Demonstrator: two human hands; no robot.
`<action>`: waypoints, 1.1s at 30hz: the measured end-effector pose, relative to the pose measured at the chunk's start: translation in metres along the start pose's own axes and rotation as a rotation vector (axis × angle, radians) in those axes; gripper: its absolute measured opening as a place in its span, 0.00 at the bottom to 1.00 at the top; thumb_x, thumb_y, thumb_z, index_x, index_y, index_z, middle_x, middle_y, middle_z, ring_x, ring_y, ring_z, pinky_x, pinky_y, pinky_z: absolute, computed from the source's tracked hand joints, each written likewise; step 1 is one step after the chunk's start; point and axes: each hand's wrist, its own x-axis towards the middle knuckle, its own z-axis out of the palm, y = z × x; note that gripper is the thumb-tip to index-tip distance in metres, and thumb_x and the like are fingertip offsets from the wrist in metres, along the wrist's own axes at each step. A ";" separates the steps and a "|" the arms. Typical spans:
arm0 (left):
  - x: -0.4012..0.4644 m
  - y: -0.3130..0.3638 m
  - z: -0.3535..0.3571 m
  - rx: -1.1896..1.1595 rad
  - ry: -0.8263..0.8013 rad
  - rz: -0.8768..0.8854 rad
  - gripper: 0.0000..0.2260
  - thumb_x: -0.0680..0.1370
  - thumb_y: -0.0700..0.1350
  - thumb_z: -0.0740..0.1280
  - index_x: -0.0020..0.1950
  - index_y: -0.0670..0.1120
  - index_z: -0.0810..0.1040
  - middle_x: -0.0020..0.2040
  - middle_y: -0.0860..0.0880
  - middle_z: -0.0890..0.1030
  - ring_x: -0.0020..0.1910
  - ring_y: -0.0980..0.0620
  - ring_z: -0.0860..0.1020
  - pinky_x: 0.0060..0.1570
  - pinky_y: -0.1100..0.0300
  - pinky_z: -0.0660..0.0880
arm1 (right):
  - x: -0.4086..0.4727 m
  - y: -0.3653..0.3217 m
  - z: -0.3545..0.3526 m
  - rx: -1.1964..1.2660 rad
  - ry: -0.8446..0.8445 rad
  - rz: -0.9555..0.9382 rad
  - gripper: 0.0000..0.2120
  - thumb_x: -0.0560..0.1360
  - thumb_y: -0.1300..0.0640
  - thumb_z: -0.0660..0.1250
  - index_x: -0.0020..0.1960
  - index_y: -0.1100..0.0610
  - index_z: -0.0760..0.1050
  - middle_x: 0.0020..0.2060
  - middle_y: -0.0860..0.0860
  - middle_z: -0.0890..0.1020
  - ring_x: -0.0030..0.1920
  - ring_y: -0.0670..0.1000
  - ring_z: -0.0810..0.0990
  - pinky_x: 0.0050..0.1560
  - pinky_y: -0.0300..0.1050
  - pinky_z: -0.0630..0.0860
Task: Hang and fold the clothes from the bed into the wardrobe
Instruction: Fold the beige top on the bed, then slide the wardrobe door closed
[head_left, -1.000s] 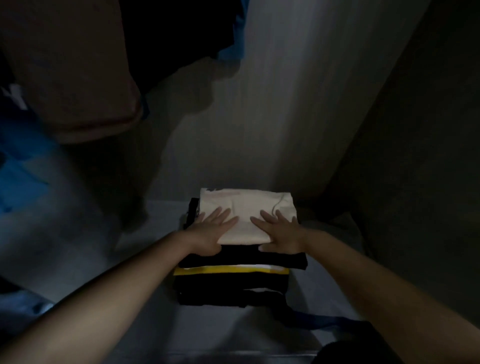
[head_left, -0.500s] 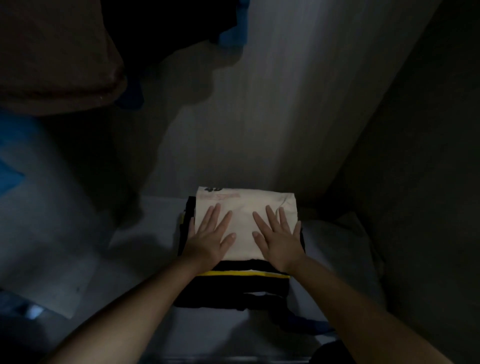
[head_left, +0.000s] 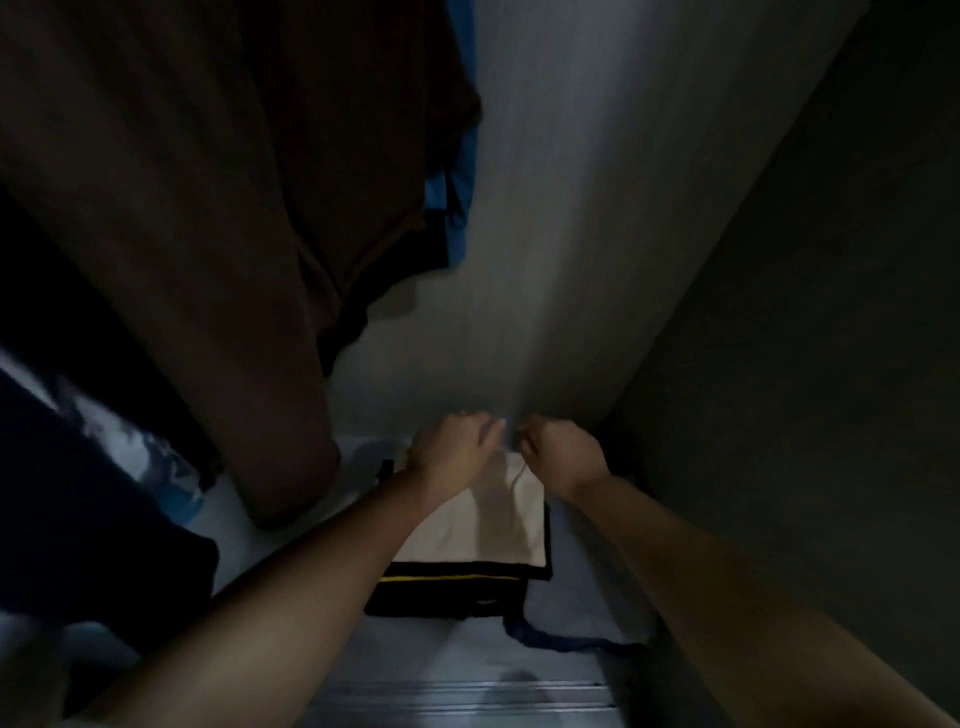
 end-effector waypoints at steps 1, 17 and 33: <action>-0.001 0.014 -0.019 -0.033 -0.006 0.007 0.16 0.82 0.53 0.56 0.46 0.44 0.77 0.47 0.40 0.81 0.48 0.40 0.79 0.46 0.51 0.75 | -0.004 -0.006 -0.021 -0.005 0.018 0.000 0.12 0.79 0.50 0.59 0.58 0.54 0.76 0.51 0.57 0.82 0.51 0.59 0.80 0.45 0.49 0.75; -0.079 0.125 -0.257 -0.090 -0.074 -0.005 0.15 0.83 0.50 0.55 0.38 0.46 0.69 0.37 0.41 0.77 0.40 0.40 0.78 0.36 0.52 0.69 | -0.113 -0.083 -0.246 0.016 -0.015 -0.032 0.12 0.79 0.53 0.58 0.57 0.54 0.77 0.49 0.56 0.83 0.49 0.58 0.81 0.45 0.49 0.76; -0.248 0.047 -0.399 0.016 0.040 0.227 0.12 0.82 0.51 0.57 0.55 0.51 0.78 0.45 0.54 0.80 0.44 0.51 0.79 0.41 0.55 0.74 | -0.230 -0.272 -0.251 0.178 0.173 -0.042 0.13 0.79 0.52 0.57 0.59 0.53 0.75 0.47 0.54 0.83 0.48 0.58 0.81 0.42 0.46 0.74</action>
